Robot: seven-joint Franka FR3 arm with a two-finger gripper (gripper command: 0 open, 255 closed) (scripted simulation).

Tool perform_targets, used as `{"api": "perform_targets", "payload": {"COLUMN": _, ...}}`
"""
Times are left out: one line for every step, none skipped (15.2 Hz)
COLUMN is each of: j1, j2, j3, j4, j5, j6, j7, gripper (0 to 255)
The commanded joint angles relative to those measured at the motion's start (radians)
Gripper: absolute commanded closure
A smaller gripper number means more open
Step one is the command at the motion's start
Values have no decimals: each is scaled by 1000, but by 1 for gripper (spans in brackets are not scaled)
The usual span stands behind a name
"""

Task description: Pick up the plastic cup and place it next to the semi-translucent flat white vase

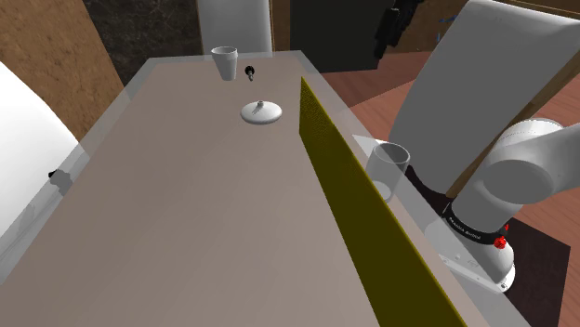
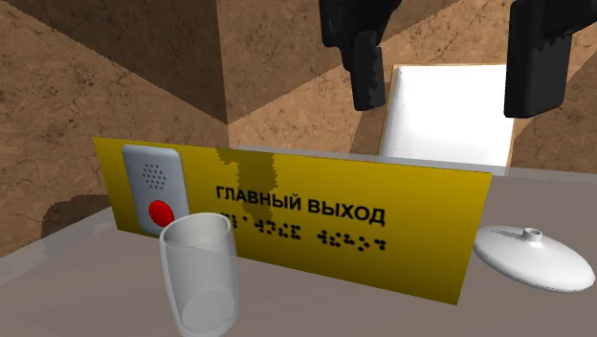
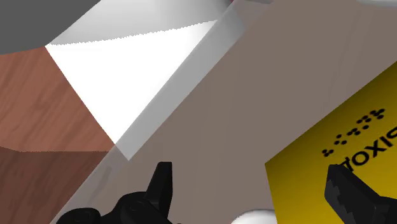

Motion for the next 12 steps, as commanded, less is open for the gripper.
{"api": "perform_targets", "payload": {"j1": 0, "j2": 0, "j3": 0, "j4": 0, "j5": 0, "j6": 0, "j7": 0, "gripper": 0}}
{"api": "perform_targets", "payload": {"j1": 4, "j2": -25, "j3": 12, "j4": -31, "j5": 8, "j6": -1, "j7": 16, "gripper": 0}}
{"api": "perform_targets", "payload": {"j1": 9, "j2": -49, "j3": 25, "j4": -62, "j5": 17, "j6": -2, "j7": 33, "gripper": 0}}
{"api": "perform_targets", "payload": {"j1": 14, "j2": -73, "j3": 38, "j4": -91, "j5": 27, "j6": -3, "j7": 49, "gripper": 0}}
{"api": "perform_targets", "payload": {"j1": 20, "j2": -97, "j3": 51, "j4": -120, "j5": 37, "j6": -6, "j7": 66, "gripper": 0}}
{"api": "perform_targets", "payload": {"j1": 27, "j2": -121, "j3": 65, "j4": -148, "j5": 48, "j6": -8, "j7": 84, "gripper": 0}}
{"api": "perform_targets", "payload": {"j1": 33, "j2": -144, "j3": 79, "j4": -175, "j5": 61, "j6": -12, "j7": 101, "gripper": 0}}
{"api": "perform_targets", "payload": {"j1": 41, "j2": -167, "j3": 93, "j4": -201, "j5": 74, "j6": -15, "j7": 119, "gripper": 0}}
{"api": "perform_targets", "payload": {"j1": 50, "j2": -190, "j3": 109, "j4": -226, "j5": 88, "j6": -19, "j7": 137, "gripper": 0}}
{"api": "perform_targets", "payload": {"j1": 59, "j2": -213, "j3": 124, "j4": -250, "j5": 103, "j6": -24, "j7": 155, "gripper": 0}}
{"api": "perform_targets", "payload": {"j1": 69, "j2": -234, "j3": 140, "j4": -274, "j5": 118, "j6": -29, "j7": 174, "gripper": 0}}
{"api": "perform_targets", "payload": {"j1": 79, "j2": -256, "j3": 157, "j4": -296, "j5": 135, "j6": -34, "j7": 194, "gripper": 0}}
